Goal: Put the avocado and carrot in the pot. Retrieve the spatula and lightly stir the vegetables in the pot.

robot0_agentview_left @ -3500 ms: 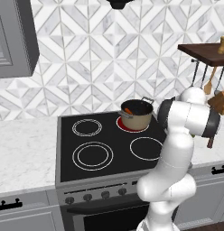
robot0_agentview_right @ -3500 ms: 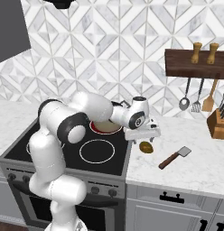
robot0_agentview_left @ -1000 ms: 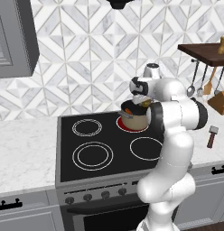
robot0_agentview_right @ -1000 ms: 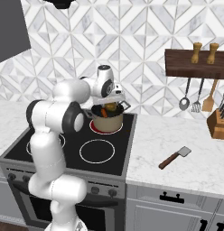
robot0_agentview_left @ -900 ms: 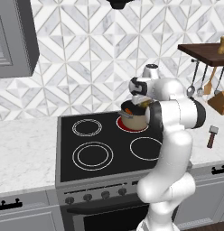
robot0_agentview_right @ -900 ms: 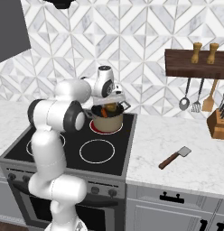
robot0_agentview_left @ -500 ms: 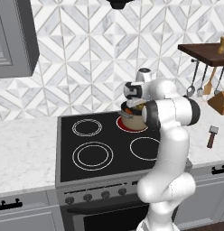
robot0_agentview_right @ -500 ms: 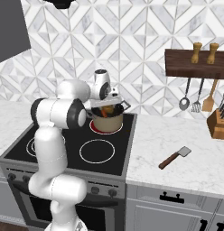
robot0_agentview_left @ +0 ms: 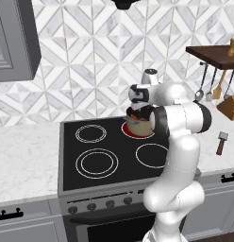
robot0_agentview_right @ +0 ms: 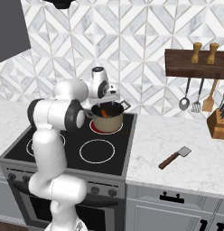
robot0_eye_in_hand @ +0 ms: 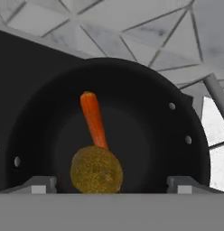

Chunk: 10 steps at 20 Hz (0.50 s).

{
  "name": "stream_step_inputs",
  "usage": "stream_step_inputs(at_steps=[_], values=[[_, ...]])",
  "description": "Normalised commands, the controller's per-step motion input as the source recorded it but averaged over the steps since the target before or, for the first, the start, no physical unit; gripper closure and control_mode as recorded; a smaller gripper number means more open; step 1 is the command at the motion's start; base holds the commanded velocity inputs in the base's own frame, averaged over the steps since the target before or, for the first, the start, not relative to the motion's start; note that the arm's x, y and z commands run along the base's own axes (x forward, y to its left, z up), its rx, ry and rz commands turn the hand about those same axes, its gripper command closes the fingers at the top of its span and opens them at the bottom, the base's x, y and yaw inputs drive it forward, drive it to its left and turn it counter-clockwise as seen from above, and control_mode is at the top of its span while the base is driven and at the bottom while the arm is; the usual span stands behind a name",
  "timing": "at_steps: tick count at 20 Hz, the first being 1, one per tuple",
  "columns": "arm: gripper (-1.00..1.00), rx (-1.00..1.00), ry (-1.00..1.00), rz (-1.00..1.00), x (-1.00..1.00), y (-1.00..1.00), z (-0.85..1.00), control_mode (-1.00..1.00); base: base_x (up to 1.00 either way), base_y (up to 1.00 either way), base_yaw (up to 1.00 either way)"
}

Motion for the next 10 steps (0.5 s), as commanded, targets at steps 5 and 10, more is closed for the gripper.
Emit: stream_step_inputs(at_steps=[5, 10], values=[[-1.00, 0.00, -0.24, 0.00, -0.69, -0.12, 0.63, -1.00, 0.00, 0.00, 0.00], [-1.00, 0.00, -0.15, -0.02, -1.00, -0.53, 0.21, -1.00, 0.00, 0.00, 0.00]])
